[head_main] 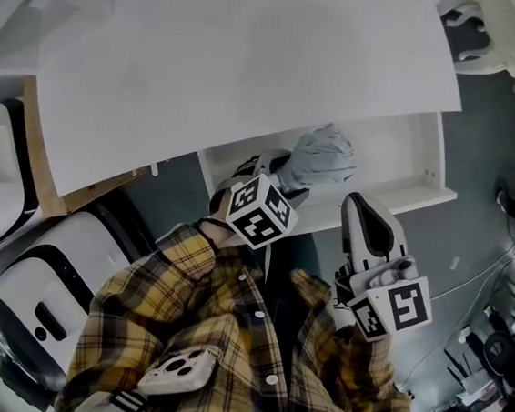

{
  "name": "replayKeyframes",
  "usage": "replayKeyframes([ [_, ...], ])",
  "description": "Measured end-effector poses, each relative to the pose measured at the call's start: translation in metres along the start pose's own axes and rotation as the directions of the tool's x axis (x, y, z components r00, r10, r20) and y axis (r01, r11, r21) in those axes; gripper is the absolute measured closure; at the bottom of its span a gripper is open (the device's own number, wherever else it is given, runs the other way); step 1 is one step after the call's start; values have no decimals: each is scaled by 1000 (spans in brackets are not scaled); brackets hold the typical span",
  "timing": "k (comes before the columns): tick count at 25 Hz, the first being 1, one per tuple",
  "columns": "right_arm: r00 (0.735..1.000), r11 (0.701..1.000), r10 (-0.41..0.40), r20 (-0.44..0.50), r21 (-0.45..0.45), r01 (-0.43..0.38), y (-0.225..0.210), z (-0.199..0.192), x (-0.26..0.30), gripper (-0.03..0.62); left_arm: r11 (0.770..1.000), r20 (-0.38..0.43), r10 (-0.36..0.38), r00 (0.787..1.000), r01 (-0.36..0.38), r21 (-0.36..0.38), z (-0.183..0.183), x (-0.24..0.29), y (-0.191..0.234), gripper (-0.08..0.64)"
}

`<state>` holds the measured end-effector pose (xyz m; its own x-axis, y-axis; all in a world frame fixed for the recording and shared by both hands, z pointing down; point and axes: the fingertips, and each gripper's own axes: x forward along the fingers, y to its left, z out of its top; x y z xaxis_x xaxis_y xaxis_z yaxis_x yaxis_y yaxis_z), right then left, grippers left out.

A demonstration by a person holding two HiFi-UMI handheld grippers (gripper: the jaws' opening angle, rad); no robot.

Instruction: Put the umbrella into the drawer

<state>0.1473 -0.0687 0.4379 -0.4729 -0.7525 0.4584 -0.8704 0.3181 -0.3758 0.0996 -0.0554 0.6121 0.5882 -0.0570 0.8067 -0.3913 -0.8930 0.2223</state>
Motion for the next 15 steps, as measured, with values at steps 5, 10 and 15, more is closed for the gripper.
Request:
replayKeyframes([
  [5, 1000, 999, -26, -1, 22, 26, -8, -7, -3, 574, 1000, -36, -23, 999, 23, 7, -8, 22, -4, 245],
  [10, 999, 998, -48, -4, 41, 49, -16, -11, -7, 575, 999, -72, -34, 997, 34, 0, -17, 36, -4, 245],
  [15, 999, 997, -53, -9, 52, 53, -19, -15, -8, 575, 999, -87, -41, 995, 41, -2, -21, 47, -3, 245],
])
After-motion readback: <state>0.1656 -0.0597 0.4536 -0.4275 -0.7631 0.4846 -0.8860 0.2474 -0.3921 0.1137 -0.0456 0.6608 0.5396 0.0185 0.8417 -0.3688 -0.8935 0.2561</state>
